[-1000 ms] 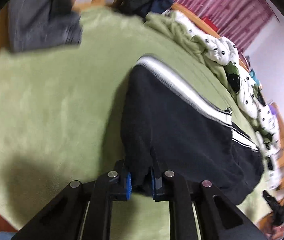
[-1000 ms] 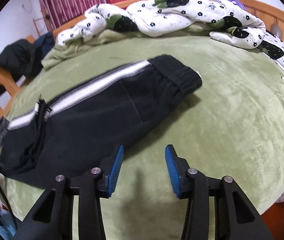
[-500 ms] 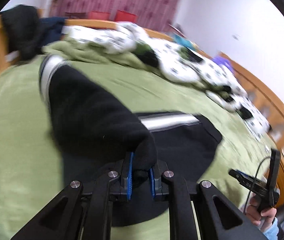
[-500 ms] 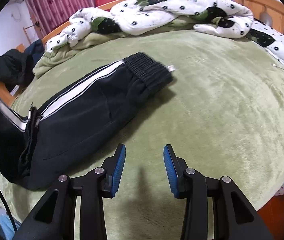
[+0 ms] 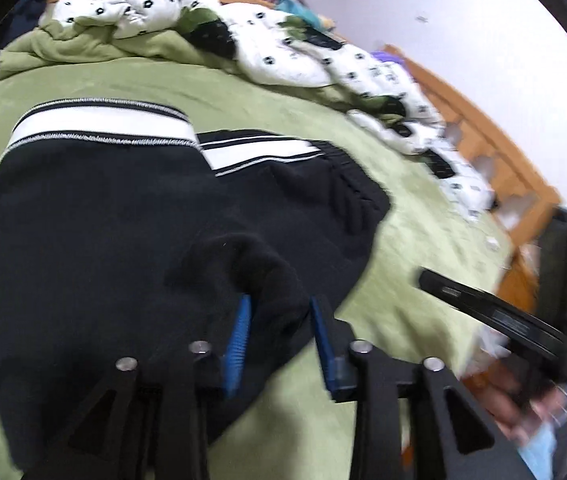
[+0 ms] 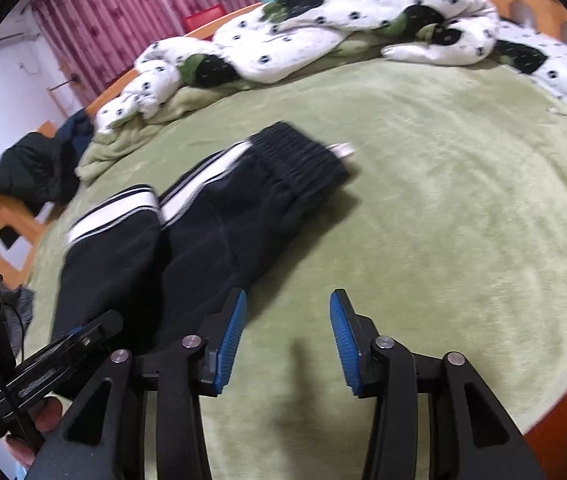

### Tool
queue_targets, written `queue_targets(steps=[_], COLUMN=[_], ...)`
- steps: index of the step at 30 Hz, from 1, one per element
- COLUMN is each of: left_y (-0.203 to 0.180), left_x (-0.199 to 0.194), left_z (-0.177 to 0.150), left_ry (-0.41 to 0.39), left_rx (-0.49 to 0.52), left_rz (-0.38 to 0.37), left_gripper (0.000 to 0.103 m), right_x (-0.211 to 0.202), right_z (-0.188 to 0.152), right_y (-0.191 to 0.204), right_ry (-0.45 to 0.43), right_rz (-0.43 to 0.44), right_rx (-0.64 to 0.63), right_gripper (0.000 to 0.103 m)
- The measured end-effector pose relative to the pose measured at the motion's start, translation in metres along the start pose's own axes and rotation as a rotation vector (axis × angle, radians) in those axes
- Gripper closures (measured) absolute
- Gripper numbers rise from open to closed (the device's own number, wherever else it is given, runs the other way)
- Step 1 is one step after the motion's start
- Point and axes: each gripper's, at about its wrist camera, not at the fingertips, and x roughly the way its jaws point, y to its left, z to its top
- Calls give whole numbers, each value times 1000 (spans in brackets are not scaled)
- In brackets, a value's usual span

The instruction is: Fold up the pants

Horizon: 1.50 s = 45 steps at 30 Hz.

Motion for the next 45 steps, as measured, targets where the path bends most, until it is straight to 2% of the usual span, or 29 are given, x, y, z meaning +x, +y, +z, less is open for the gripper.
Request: queue_targets(steps=[2,4,6,8,11,16,17,18,19,20,22,25,30,35,39,42,43,45], left_y=[11,26,45,62,89,109,109,109,108,107,103,95,74,55,38,22,15,7], left_x=[-35,-64,-91,-102,-106,-82,-76,-69,-63,-60,-57,-47,-27,-28,-36,-33,-30,-24], left_z=[-8,-17,-32,-47,-71,-93,-95,-97,-100,-102,-102,-97,-82,-78,-76,-73,-72,-71], left_ry=[-61,-127,-175,-181,-138,-76,-70,-65,-72,-87,-119,-117,-96,-93,-97,-79,-64,-39], left_rx=[4,8,-14,-49,-113,-176,-181,-183,-190,-190,-183,-186,-155,-98,-20,60,96,158], left_rz=[15,33,137,194,220,242,236,236,250,262,262,237,340,418,361,306,297,302], left_gripper=[42,36,36,35,35,35,35,35,35,35,35,35,35,37,37,36,36,36], right_x=[7,15,23,32,50,96,104,109,110,106,85,52,16,16,11,8,16,44], right_z=[0,-1,-3,-6,-10,-17,-17,-18,-16,-13,0,28,67,95,109,116,116,114], right_y=[8,22,38,56,78,96,96,98,101,105,107,108,111,91,47,3,-13,-37], right_ry=[21,41,57,70,103,191,206,225,234,223,143,55,-42,-86,-138,-177,-165,-66], right_rz=[57,131,174,201,221,148,166,207,211,213,271,370,348,301,274,196,132,57], right_rx=[3,2,-16,-44,-73,-82,-64,-53,-61,-82,-76,-78,-192,-252,-223,-169,-148,-132], right_gripper=[57,57,56,56,55,55,59,77,78,85,86,87,87,87,88,88,88,87])
